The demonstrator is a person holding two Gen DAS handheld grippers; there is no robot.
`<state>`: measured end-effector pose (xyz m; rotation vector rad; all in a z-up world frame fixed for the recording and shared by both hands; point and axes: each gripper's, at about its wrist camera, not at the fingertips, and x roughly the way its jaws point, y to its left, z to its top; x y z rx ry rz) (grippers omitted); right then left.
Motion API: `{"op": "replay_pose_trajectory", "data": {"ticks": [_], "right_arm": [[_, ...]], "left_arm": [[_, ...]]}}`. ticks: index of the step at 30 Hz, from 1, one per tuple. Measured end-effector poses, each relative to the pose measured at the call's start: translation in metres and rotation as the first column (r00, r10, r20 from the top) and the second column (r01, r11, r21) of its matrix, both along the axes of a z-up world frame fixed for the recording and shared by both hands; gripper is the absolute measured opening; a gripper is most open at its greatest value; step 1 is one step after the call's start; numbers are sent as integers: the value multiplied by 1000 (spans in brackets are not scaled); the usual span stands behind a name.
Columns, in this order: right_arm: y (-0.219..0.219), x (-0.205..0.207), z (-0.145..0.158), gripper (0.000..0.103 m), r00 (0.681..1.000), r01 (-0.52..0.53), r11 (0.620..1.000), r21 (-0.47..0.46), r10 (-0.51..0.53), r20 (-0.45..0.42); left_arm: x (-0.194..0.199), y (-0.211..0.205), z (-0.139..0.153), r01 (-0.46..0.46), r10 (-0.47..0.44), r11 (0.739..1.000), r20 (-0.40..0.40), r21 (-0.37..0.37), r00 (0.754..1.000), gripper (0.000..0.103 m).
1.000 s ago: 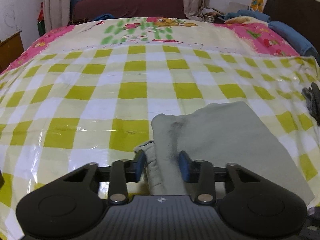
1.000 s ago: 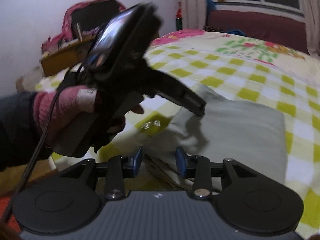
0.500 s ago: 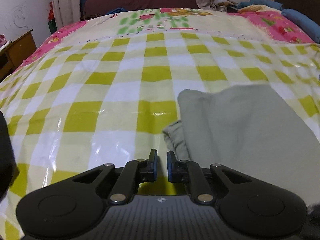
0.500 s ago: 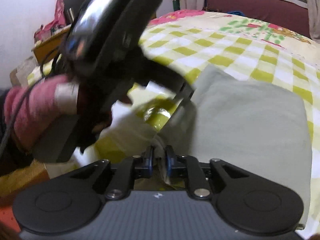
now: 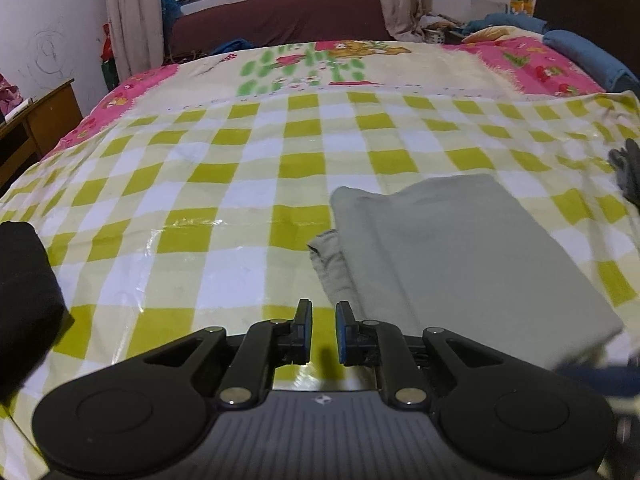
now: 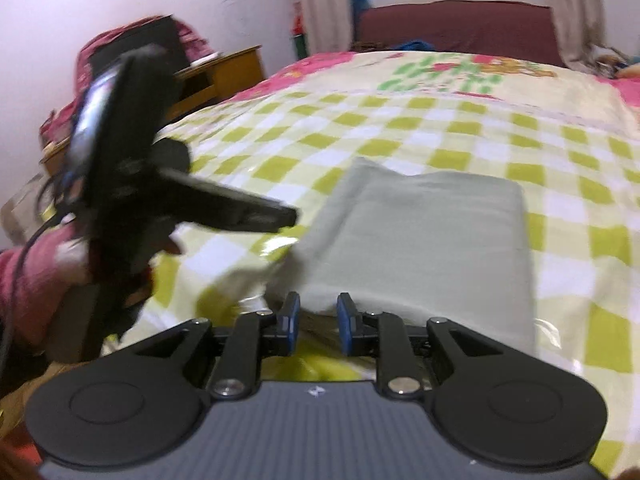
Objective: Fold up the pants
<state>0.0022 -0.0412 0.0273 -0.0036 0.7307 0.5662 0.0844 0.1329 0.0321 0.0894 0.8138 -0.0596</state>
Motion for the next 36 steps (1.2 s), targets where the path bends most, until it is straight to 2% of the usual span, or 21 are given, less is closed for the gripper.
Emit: {"op": "replay_pose_trajectory", "data": {"ticks": [6, 15, 36], "right_arm": [[-21, 3, 5, 30, 997, 80, 997, 0, -80, 2], [-49, 18, -9, 31, 982, 181, 983, 22, -179, -54], [-62, 12, -15, 36, 973, 226, 974, 23, -225, -56]], "left_arm": [[-6, -11, -2, 28, -28, 1000, -7, -3, 1000, 34], [-2, -12, -11, 26, -26, 1000, -39, -10, 999, 34], [-15, -19, -14, 30, -30, 1000, -46, -2, 999, 34]]}}
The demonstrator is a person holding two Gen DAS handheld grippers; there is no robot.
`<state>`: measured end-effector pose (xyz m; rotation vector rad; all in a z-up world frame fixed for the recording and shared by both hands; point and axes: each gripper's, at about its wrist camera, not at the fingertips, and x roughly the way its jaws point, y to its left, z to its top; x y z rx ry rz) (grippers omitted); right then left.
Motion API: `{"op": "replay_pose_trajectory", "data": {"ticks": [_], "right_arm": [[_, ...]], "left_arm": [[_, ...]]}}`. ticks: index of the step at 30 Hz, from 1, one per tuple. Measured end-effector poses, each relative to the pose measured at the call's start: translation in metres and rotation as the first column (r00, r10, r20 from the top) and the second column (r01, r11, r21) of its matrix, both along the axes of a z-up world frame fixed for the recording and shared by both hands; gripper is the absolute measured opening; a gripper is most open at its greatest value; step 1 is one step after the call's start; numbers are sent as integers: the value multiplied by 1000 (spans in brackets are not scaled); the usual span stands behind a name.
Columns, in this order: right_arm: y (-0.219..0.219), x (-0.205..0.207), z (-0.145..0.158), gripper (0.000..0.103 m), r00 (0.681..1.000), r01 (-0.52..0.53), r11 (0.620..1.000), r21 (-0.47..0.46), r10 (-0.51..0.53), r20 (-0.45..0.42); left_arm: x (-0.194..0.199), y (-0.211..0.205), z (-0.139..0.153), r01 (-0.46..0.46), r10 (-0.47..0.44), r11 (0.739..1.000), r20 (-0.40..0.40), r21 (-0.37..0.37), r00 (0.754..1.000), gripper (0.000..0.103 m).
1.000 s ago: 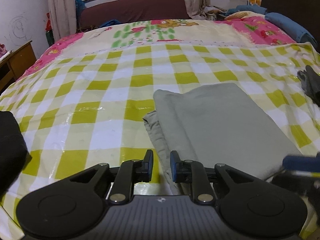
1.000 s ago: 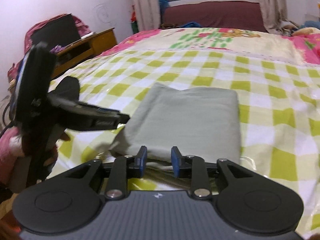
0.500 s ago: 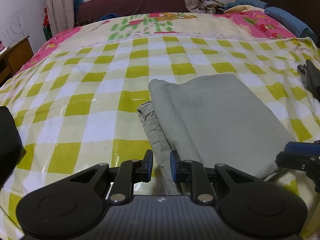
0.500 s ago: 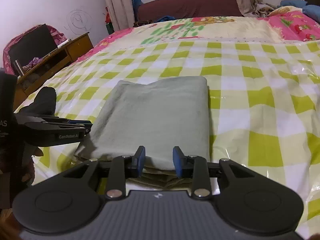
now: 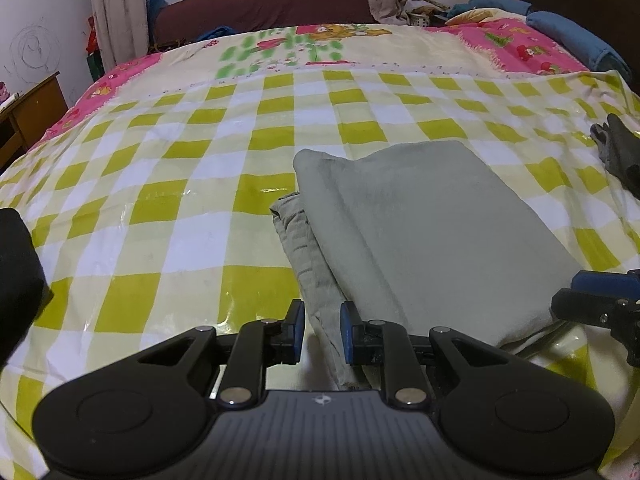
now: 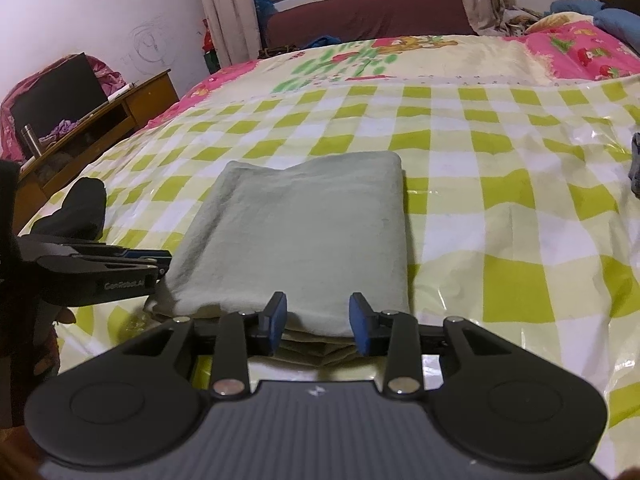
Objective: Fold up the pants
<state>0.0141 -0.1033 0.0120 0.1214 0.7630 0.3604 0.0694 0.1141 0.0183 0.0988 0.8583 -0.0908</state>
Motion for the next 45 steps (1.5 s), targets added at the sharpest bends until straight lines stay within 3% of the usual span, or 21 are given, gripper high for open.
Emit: {"op": "replay_pose_trajectory", "data": {"ticks": [5, 13, 16, 21, 28, 32, 38, 41, 45], "right_arm": [[-5, 4, -4, 36, 1000, 12, 1000, 10, -12, -3], [-20, 18, -3, 40, 998, 58, 998, 38, -59, 6], [-29, 24, -2, 42, 996, 84, 995, 57, -85, 12], [-41, 39, -9, 45, 992, 123, 990, 69, -122, -11], [-46, 55, -21, 46, 994, 102, 986, 131, -95, -55], [-42, 63, -27, 46, 994, 95, 982, 162, -84, -75], [-39, 67, -33, 48, 994, 75, 982, 171, -60, -89], [-38, 68, -38, 48, 993, 68, 980, 190, -48, -105], [-34, 68, -42, 51, 994, 47, 980, 195, -27, -105]], "left_arm": [[1, 1, -4, -3, 3, 1000, 0, 7, 1000, 40], [0, 9, 4, -6, 6, 999, 10, -54, 1000, 42], [1, 10, 10, 3, 0, 997, 31, -80, 1000, 49], [14, 7, 1, -3, 3, 999, 11, -50, 1000, 52], [9, 32, 23, -44, 53, 987, 52, -154, 997, 56], [13, 23, 29, -5, 18, 980, 63, -197, 998, 61], [21, 2, 12, 49, -44, 985, 33, -167, 998, 65], [25, 4, -4, 16, -17, 991, -3, -132, 1000, 66], [27, 17, -19, -40, 33, 984, -48, -171, 998, 75]]}}
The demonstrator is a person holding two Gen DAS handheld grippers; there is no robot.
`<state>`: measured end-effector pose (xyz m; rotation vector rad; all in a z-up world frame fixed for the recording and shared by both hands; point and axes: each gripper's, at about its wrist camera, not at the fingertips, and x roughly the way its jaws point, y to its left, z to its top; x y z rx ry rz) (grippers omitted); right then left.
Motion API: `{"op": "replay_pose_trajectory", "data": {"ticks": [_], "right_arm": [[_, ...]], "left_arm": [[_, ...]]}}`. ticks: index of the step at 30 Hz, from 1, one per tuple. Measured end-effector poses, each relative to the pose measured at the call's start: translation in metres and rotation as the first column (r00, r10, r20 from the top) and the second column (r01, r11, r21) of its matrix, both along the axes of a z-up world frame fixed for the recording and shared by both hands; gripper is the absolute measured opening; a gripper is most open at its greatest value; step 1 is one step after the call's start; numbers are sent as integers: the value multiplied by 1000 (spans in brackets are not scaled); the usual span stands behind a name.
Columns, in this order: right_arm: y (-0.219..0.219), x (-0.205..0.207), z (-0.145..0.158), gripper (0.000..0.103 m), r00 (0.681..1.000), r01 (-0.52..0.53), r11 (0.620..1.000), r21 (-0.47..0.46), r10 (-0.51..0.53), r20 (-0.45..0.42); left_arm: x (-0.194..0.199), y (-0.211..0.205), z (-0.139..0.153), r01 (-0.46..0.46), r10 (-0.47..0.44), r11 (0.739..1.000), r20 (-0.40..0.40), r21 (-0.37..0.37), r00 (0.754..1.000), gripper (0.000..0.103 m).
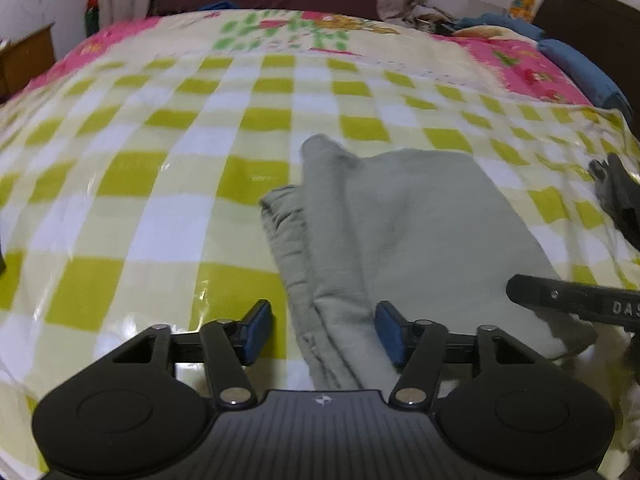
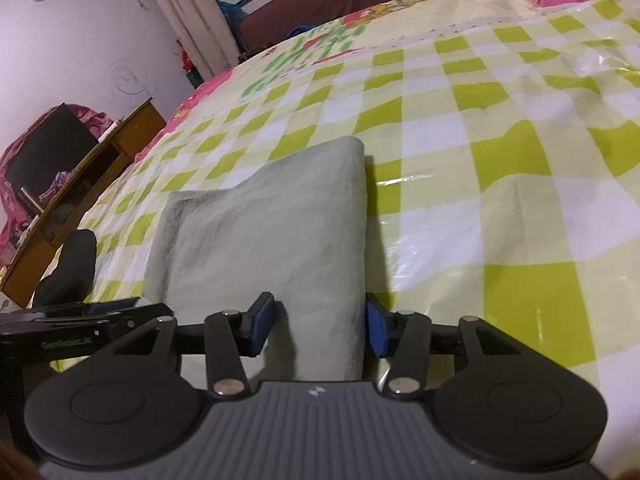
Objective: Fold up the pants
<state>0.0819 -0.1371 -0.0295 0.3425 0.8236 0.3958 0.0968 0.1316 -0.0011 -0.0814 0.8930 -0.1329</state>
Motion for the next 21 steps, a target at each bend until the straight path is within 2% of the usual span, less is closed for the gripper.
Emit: {"op": "replay_pose_trajectory", "data": {"ticks": [2, 6, 7, 10, 12, 13, 15, 21], "right_arm": [[3, 0, -1, 53, 1000, -10, 1000, 6, 10, -2], [12, 0, -2, 55, 999, -51, 999, 15, 51, -7], [14, -1, -2, 56, 998, -57, 998, 6, 57, -2], [17, 1, -5, 59, 998, -61, 998, 3, 61, 4], [16, 1, -5, 59, 998, -59, 998, 14, 59, 0], [16, 1, -4, 57, 998, -57, 998, 8, 57, -1], [17, 0, -3, 39, 999, -51, 999, -14, 51, -2], [24, 9, -2, 31, 999, -43, 999, 2, 43, -11]], "left_arm": [[0, -1, -2, 0, 0, 1000, 8, 14, 1000, 79], [-2, -2, -4, 3, -3, 1000, 20, 15, 1000, 79], [-2, -2, -4, 4, -4, 1000, 19, 6, 1000, 78], [-4, -9, -2, 37, -36, 999, 32, -8, 999, 62], [-4, -12, -1, 37, -38, 999, 44, 11, 998, 61], [-3, -12, -2, 37, -38, 999, 44, 16, 998, 61], [0, -7, -3, 27, -27, 1000, 47, 8, 999, 59], [10, -3, -2, 8, -10, 999, 65, 32, 998, 55]]}}
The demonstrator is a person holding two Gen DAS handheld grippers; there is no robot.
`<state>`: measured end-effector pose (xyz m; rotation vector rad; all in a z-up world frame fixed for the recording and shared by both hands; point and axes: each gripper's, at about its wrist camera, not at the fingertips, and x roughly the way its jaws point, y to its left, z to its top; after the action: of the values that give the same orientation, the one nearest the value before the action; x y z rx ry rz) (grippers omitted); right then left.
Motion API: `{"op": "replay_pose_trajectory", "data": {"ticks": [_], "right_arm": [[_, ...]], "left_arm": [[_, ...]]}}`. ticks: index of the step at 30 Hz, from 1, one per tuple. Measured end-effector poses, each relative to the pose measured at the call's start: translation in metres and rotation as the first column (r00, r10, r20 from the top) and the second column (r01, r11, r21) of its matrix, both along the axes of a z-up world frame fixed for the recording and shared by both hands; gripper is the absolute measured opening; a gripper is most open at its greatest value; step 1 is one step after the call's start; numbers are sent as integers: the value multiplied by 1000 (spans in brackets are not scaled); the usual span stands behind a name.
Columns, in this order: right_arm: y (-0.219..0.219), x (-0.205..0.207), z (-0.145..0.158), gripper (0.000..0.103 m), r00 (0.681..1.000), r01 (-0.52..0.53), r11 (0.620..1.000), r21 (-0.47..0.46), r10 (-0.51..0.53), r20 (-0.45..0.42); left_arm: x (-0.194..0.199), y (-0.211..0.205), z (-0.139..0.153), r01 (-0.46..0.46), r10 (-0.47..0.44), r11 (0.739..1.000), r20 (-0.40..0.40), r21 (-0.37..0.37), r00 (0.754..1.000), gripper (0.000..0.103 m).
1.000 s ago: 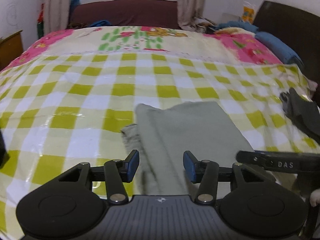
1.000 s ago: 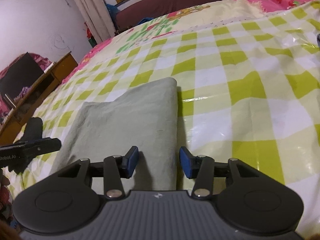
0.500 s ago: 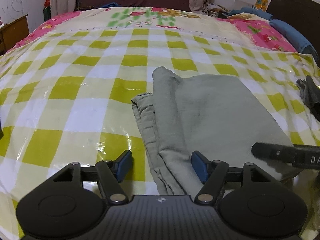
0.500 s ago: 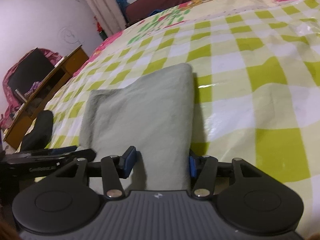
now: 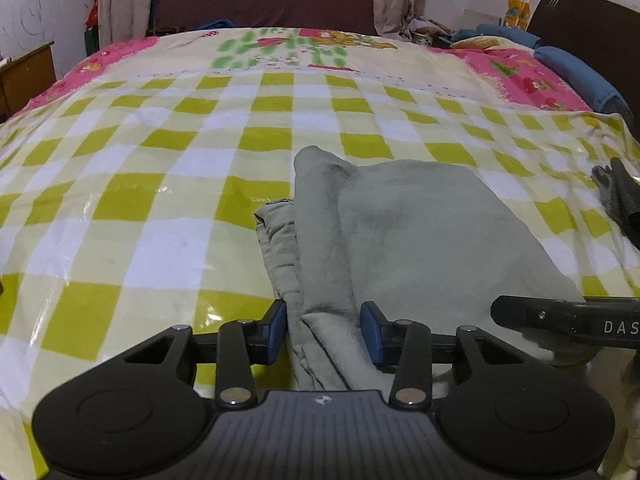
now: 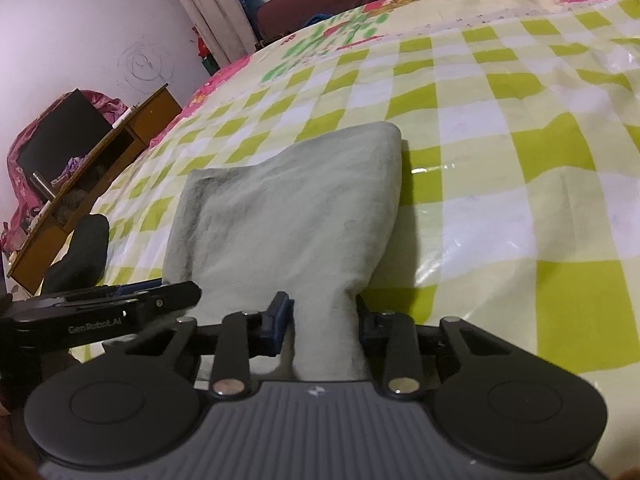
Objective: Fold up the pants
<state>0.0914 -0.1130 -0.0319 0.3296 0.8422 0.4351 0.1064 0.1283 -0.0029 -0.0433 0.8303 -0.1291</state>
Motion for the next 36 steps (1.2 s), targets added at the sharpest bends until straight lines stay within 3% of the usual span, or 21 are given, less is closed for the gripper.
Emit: {"op": "replay_pose_trajectory", "data": {"ticks": [10, 16, 20, 27, 29, 36], "right_arm": [[16, 26, 2, 36, 1000, 12, 999, -34, -12, -7], [30, 32, 7, 36, 1000, 31, 992, -119, -29, 11], [27, 29, 8, 29, 999, 47, 993, -107, -46, 7], [29, 35, 8, 28, 998, 62, 992, -109, -63, -5], [30, 32, 12, 32, 998, 67, 991, -119, -67, -1], [13, 4, 29, 35, 986, 155, 979, -131, -146, 75]], "left_arm": [[19, 12, -1, -40, 40, 999, 5, 1, 999, 58], [33, -6, 0, -22, 20, 994, 11, 108, 1000, 59], [43, -7, 1, -10, 10, 994, 1, 106, 1000, 58], [43, -7, 0, -23, 23, 995, 2, 102, 1000, 58], [39, -10, 3, -27, 25, 993, 11, 119, 1000, 58], [15, -11, 15, -49, 46, 989, 28, 138, 999, 58]]}}
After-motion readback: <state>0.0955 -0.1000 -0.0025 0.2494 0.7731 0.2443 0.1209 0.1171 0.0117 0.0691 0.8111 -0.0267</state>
